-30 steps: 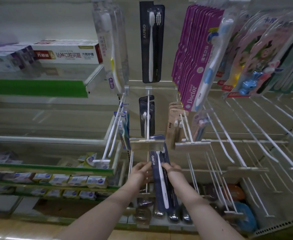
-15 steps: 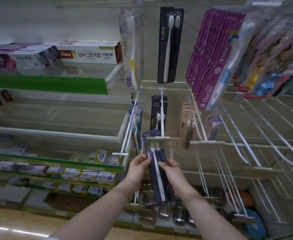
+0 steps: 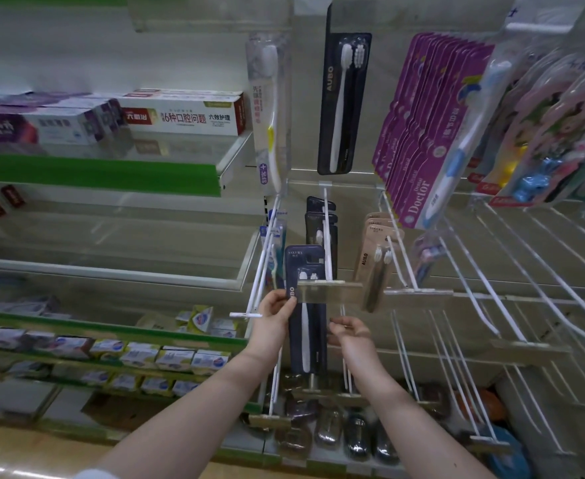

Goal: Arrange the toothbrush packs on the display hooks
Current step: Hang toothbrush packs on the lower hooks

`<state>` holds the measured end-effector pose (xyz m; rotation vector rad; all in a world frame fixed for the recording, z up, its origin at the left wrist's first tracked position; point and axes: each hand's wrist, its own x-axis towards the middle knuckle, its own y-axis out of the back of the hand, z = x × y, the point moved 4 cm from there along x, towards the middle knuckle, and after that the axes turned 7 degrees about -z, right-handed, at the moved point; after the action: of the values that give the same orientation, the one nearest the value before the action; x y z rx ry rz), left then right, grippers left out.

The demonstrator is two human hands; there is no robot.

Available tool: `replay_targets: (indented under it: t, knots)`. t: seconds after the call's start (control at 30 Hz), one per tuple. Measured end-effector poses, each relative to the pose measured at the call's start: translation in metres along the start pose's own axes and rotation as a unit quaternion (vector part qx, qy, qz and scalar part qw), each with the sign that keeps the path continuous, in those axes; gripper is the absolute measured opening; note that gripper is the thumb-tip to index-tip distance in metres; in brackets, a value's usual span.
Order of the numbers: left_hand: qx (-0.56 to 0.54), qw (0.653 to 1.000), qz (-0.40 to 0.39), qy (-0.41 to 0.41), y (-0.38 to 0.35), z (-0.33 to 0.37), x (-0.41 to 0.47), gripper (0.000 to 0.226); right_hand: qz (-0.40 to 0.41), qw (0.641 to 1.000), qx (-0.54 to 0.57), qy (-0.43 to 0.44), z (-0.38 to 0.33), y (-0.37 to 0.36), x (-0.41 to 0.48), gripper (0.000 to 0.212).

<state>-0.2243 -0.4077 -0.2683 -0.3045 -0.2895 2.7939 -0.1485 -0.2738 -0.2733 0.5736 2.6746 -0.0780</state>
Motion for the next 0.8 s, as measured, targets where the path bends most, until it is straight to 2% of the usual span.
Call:
replay_targets:
  t: [0.1, 0.23, 0.37, 0.5, 0.7, 0.8]
  knots:
    - [0.021, 1.000, 0.006, -0.013, 0.000, 0.001, 0.001, 0.024, 0.009, 1.000, 0.021, -0.005, -0.002, 0.005, 0.000, 0.019]
    - [0.030, 0.999, 0.004, -0.030, -0.001, 0.003, 0.001, 0.026, 0.024, 0.999, 0.003, -0.024, 0.000, 0.013, 0.006, 0.009]
    - [0.067, 0.996, -0.012, -0.053, -0.006, 0.007, 0.003, 0.018, 0.037, 0.999, 0.004, -0.037, 0.002, 0.018, 0.014, 0.016]
    - [0.104, 0.991, -0.016, -0.081, -0.013, 0.012, 0.005, 0.014, 0.035, 0.999, 0.002, -0.036, 0.003, 0.023, 0.016, 0.014]
    - [0.093, 0.994, 0.021, -0.049, -0.033, 0.018, 0.019, 0.020, 0.031, 0.999, 0.028, -0.035, 0.003, 0.028, 0.022, 0.015]
    - [0.097, 0.994, 0.032, -0.047, -0.040, 0.014, 0.027, 0.019, 0.025, 0.999, 0.018, -0.030, -0.003, 0.029, 0.021, 0.006]
